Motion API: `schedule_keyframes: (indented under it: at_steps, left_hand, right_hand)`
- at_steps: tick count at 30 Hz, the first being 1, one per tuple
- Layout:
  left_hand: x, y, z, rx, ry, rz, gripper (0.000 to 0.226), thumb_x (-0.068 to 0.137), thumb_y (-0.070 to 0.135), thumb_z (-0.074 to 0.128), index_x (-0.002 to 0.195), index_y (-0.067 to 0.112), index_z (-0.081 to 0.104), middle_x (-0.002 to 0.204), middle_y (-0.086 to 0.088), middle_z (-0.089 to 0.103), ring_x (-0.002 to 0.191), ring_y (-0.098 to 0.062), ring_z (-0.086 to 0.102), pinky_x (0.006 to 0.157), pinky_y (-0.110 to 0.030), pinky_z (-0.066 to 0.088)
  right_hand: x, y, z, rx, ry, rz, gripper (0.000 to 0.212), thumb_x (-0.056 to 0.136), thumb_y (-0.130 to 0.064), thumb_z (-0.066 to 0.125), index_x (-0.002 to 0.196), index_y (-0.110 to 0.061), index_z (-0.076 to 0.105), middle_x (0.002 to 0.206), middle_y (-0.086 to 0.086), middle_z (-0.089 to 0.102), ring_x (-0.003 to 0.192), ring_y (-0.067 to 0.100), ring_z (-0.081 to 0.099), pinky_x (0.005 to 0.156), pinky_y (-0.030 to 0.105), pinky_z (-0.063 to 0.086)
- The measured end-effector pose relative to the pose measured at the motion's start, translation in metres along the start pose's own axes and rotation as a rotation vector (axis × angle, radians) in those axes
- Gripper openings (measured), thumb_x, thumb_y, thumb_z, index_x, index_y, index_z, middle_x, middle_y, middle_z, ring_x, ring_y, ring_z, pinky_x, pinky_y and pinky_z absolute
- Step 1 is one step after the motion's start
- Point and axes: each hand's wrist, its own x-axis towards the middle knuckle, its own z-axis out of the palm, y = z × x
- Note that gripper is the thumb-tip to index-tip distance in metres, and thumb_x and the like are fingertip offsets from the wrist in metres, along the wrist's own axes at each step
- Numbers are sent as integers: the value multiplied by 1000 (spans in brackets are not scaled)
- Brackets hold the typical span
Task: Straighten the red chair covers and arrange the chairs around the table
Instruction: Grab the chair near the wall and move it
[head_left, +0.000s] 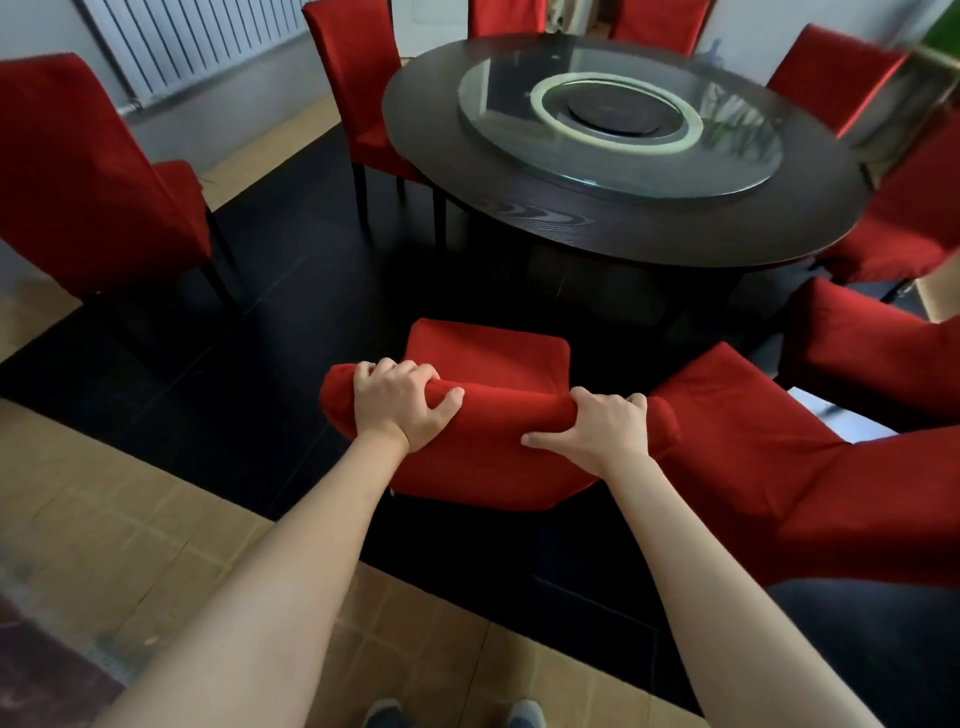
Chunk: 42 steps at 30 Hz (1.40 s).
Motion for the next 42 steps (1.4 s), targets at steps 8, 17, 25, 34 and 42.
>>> schedule_keyframes:
  at_steps: [8,17,25,34,42]
  left_hand:
    - [4,-13,-3,-16,6,87,67,79,68,22,89,22,70,81,4,68,85,-23,60,87,-41,33]
    - [20,-20,0,-29,19,114,69,80,66,22,90,20,72,80,2,68,84,-24,61,86,-41,34]
    - [48,-24,8,-31,20,137,67,80,65,24,87,19,72,79,1,68,81,-24,60,84,-41,34]
    - [90,-28,19,-11,20,167,68,80,66,22,87,19,71,79,2,68,81,-23,60,83,-39,34]
    - [136,-22,28,-10,12,180,69,79,67,20,88,20,70,83,1,68,84,-25,60,85,-41,34]
  right_hand:
    - [-16,-14,1,2,14,62,83,47,-99,31,76,-23,49,58,-10,51,62,14,52,92,39,36]
    - [1,-19,2,-29,22,84,86,43,-101,27,76,-25,50,57,-11,51,62,12,52,90,39,38]
    - [28,-19,5,-75,21,90,87,44,-101,22,78,-25,48,67,-9,55,72,14,55,91,39,39]
    - [64,-18,7,-102,44,114,89,44,-101,16,83,-27,47,76,-8,57,82,17,57,92,40,37]
    - [105,-9,5,-104,61,140,96,44,-102,12,88,-27,53,82,-5,61,86,19,59,91,41,36]
